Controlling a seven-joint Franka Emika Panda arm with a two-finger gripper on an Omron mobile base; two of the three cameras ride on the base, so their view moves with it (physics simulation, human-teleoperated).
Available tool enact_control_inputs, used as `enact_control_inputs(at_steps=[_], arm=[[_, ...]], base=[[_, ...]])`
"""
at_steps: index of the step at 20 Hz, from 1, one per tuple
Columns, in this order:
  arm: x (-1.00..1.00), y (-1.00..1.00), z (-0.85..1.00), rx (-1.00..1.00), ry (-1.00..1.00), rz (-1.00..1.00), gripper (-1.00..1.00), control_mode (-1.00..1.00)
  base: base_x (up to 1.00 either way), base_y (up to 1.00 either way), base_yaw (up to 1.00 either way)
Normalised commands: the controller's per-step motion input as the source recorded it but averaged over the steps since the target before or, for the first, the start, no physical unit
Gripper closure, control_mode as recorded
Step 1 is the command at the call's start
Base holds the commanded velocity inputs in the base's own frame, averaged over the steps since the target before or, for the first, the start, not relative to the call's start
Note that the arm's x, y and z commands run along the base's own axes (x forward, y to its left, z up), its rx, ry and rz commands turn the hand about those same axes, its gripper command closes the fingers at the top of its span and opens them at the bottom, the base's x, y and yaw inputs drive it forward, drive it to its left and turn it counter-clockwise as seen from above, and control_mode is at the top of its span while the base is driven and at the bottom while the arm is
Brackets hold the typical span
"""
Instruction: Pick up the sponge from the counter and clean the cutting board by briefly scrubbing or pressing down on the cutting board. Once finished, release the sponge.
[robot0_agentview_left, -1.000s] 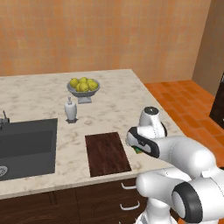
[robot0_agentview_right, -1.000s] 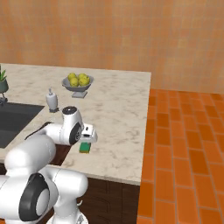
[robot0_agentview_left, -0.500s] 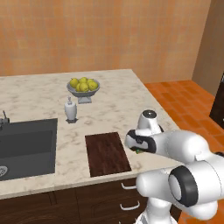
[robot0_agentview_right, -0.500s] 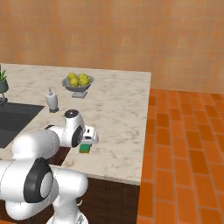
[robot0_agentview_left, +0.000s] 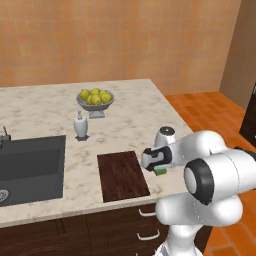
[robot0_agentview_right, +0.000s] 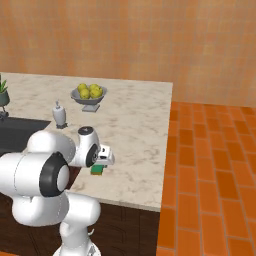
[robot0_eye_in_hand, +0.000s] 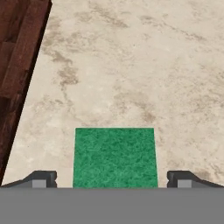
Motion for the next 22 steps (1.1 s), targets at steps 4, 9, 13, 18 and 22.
enact_control_inputs(at_steps=[4,9,13,18,22], arm=[[0.13,0.0,-0.18,0.0,0.0,0.0,-1.0,-1.0],[0.14,0.0,-0.21,0.0,0.02,0.0,-1.0,-1.0],[0.0,0.0,-0.34,0.0,0.0,0.0,1.0,-1.0],[-0.03,0.0,-0.04,0.0,0.0,0.0,1.0,-1.0],[-0.02,0.05,0.2,0.11,0.0,-0.01,1.0,-1.0]], base=[[0.0,0.0,0.0],[0.0,0.0,0.0],[0.0,0.0,0.0],[0.0,0.0,0.0],[0.0,0.0,0.0]])
